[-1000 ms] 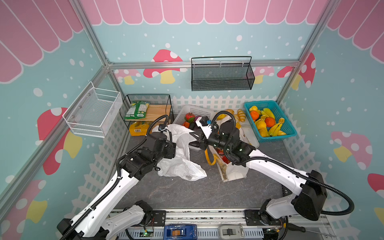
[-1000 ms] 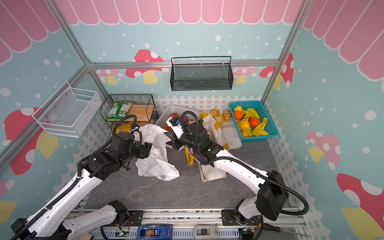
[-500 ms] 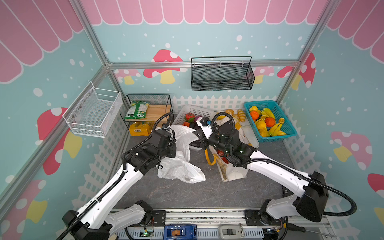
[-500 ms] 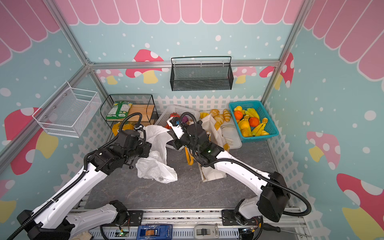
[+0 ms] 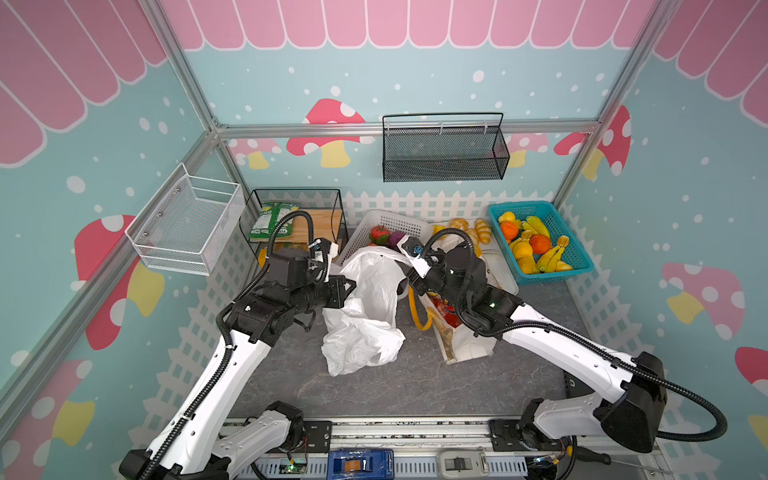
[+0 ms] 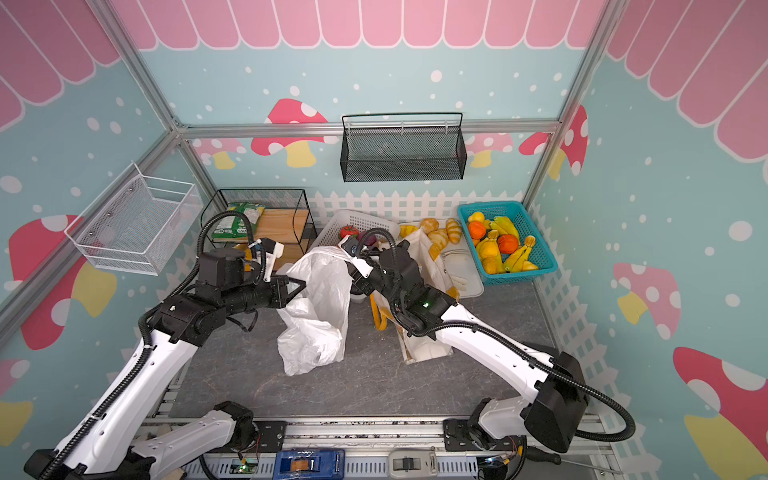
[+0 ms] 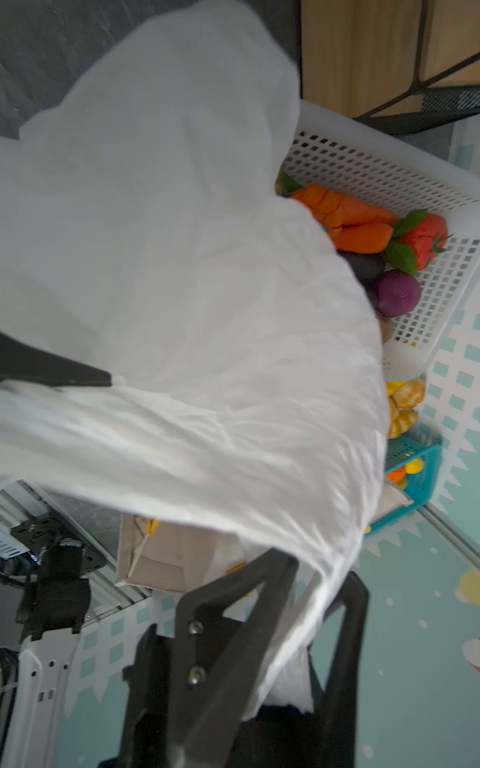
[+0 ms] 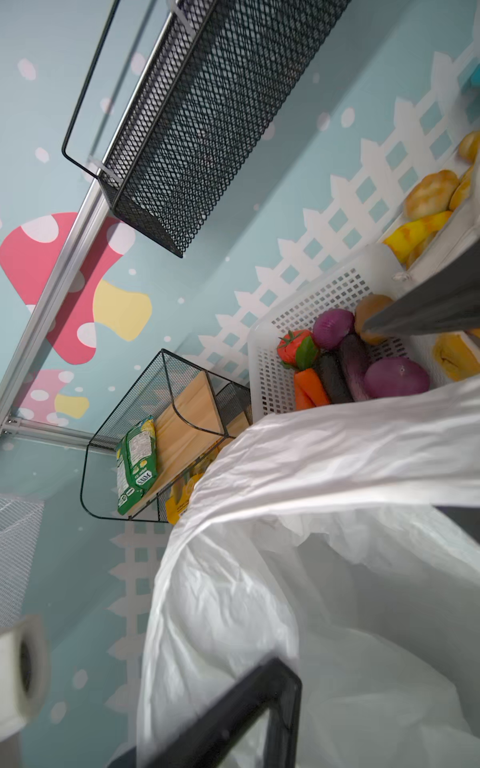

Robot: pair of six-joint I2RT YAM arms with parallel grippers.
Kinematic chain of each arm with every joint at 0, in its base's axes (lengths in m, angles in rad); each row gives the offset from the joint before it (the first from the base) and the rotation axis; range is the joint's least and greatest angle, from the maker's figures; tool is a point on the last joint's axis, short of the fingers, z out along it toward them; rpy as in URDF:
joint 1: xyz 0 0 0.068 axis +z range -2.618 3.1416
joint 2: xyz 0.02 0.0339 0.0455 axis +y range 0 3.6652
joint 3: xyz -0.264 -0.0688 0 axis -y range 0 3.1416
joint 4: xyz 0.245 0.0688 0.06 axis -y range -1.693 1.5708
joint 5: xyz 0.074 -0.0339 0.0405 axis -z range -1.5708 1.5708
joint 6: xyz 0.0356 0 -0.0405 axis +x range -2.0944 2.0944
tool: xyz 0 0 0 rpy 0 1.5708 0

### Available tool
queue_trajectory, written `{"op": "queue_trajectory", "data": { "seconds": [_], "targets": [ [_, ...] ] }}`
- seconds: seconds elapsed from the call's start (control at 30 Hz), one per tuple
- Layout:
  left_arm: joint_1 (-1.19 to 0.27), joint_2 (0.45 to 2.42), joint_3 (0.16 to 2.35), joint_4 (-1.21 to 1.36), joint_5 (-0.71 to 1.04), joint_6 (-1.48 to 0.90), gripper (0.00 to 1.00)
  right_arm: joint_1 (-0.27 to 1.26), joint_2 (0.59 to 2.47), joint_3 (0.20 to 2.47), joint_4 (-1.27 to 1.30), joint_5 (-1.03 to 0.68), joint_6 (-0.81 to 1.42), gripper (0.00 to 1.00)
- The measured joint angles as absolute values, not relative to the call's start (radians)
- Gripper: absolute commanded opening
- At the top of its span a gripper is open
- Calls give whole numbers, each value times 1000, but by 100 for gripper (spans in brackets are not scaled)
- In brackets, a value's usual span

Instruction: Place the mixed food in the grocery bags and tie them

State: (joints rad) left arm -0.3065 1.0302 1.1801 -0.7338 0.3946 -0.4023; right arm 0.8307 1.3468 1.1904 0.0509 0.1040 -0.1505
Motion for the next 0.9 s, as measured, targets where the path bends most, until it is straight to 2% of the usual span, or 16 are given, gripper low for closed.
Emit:
{"op": "queue_trajectory", "data": {
  "seconds": [0.1, 0.2, 0.37, 0.57, 0.77, 0.9],
  "targets": [
    [-275, 1012, 1131, -671, 418, -483, 0, 830, 1305, 1154, 47, 66, -127, 75],
    [-263, 990, 1094, -624, 436, -546, 0, 824, 1216, 1079, 48, 22, -83, 81],
    [-248, 945, 1045, -544, 450, -631, 0, 796, 1110, 952, 89, -56, 35, 82],
    [-247, 934, 1010, -478, 478, -679, 0, 792, 1208, 910, 162, -179, 179, 81],
    [-247, 931, 982, -434, 507, -678, 0, 792, 1366, 947, 232, -198, 257, 75],
    [-247, 925, 970, -417, 527, -673, 0, 792, 1461, 980, 294, -191, 282, 49]
  ]
}}
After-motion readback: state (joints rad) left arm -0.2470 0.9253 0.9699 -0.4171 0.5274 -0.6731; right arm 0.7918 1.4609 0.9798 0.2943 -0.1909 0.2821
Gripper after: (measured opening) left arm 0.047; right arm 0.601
